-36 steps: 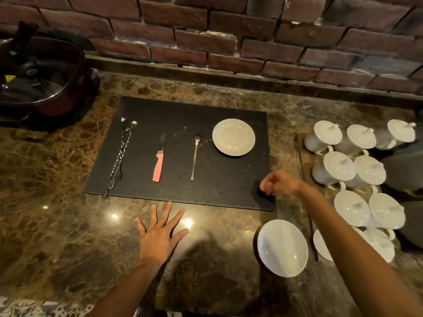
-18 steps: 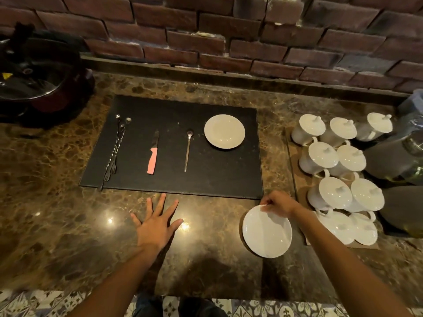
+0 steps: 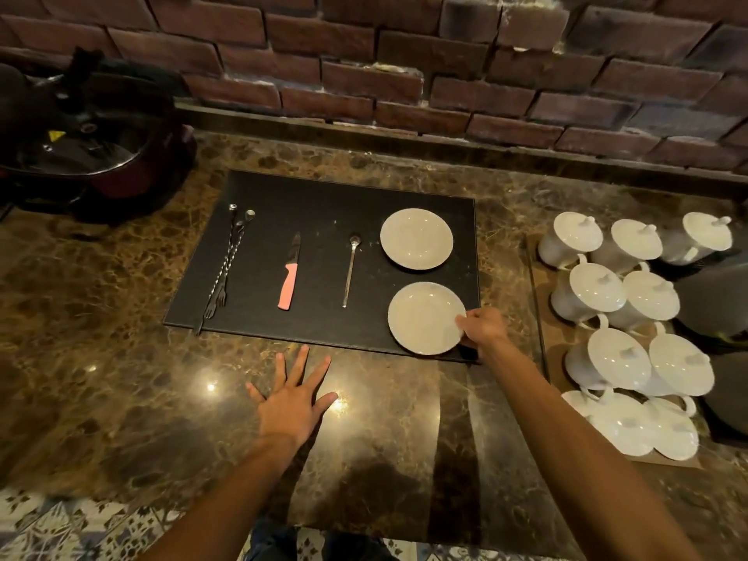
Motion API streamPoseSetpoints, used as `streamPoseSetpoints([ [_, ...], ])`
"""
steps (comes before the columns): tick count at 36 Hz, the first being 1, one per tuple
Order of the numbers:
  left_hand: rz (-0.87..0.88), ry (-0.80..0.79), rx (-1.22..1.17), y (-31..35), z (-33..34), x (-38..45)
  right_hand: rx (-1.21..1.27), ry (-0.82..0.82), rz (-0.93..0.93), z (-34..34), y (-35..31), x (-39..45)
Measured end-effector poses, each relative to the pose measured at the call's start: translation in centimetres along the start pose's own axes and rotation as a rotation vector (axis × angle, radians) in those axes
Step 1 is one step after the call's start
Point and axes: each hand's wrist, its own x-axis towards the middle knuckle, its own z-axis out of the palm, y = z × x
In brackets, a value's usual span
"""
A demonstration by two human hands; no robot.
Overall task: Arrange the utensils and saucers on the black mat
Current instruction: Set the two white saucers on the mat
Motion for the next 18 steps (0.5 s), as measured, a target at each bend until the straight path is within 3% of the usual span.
streamPoseSetpoints([
  [5, -0.008, 0.011, -0.007, 0.2, 0.1, -0.3, -0.019, 0.057, 0.028, 0.9, -0.1, 0.3],
  [10, -0.017, 0.008, -0.028, 0.2, 0.5, -1.2, -0.250, 0.078, -0.143, 0.6, 0.4, -0.7],
  [15, 0.003, 0.022, -0.021, -0.4, 0.7, -2.3, -0.356, 0.070, -0.179, 0.1, 0.5, -1.9],
  [18, 0.032, 0.063, -0.019, -1.6, 1.2, -3.3, -0.513, 0.206, -0.271, 0.5, 0.5, -4.1],
])
